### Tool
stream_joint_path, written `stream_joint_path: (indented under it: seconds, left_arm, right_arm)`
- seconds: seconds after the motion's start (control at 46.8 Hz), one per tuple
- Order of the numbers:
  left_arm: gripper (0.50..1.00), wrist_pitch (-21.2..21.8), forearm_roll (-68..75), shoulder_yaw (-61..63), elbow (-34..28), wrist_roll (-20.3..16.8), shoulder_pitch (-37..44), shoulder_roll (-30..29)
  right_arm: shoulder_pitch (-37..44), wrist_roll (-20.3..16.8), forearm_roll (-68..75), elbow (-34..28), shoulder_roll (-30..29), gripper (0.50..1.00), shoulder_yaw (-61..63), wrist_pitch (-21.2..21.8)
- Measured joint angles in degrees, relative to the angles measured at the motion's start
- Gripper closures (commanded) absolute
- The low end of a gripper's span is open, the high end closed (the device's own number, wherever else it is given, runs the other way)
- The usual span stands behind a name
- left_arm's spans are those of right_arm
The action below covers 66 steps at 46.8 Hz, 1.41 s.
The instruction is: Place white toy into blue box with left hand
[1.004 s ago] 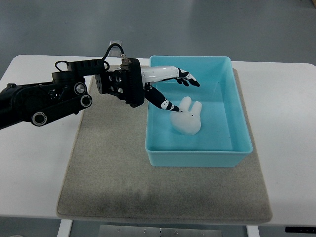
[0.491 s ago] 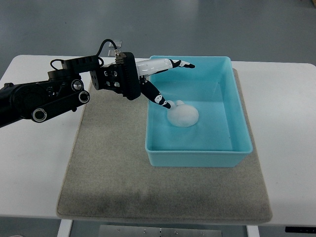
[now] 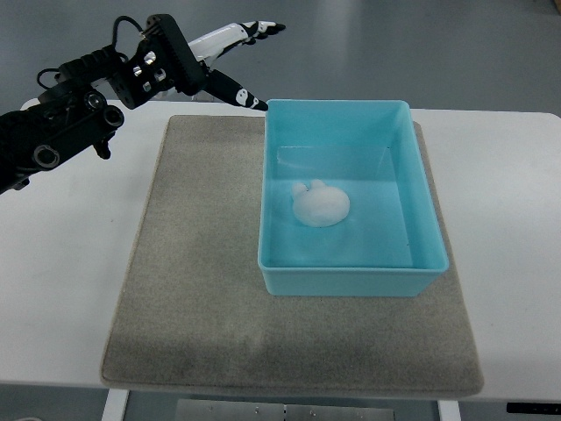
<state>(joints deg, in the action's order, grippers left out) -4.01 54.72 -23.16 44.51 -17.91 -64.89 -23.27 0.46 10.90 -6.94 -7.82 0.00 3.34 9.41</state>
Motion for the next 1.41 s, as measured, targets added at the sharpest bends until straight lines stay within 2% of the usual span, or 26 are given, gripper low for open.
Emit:
stream_joint_path:
  seconds: [0.192,0.363,0.577,0.662,0.769,0.876,1.004,1.09,1.41]
  left_arm:
    - [0.506,0.0,-16.0,-0.1,-7.2,0.2,0.0,0.6]
    - [0.514,0.6,-30.8,-0.3,-9.4,1.4,-0.3,0.8]
    - [0.514,8.7,-52.6,-0.4,-10.5,7.4,-0.8,2.7]
    - [0.512,11.4,-58.6,-1.5,-10.5,8.2,-0.9,3.7]
    - [0.508,12.2,-62.5,-4.2,-11.2,8.3,-0.9,4.7]
    - [0.508,9.5,-63.1,-7.7,-13.9,8.3,-0.3,6.3]
    - [0.508,0.3,-63.3,-12.0,-18.6,8.1,1.2,8.5]
    - [0.508,-4.0,-63.8,-14.5,-21.1,8.1,1.7,10.1]
    - [0.508,-9.2,-72.5,-16.0,-22.0,7.9,2.8,11.8]
  right_arm:
    - [0.0,0.0,0.0,0.0,0.0,0.564,0.0,0.0]
    - [0.0,0.0,0.0,0.0,0.0,0.564,0.0,0.0]
    - [0.0,0.0,0.0,0.0,0.0,0.564,0.0,0.0]
    - [0.1,0.0,0.0,0.0,0.0,0.564,0.0,0.0]
    - [0.1,0.0,0.0,0.0,0.0,0.564,0.0,0.0]
    - [0.0,0.0,0.0,0.0,0.0,0.564,0.0,0.0]
    - [0.0,0.0,0.0,0.0,0.0,0.564,0.0,0.0]
    - [0.0,0.0,0.0,0.0,0.0,0.564,0.0,0.0]
    - [0.0,0.0,0.0,0.0,0.0,0.564,0.0,0.0]
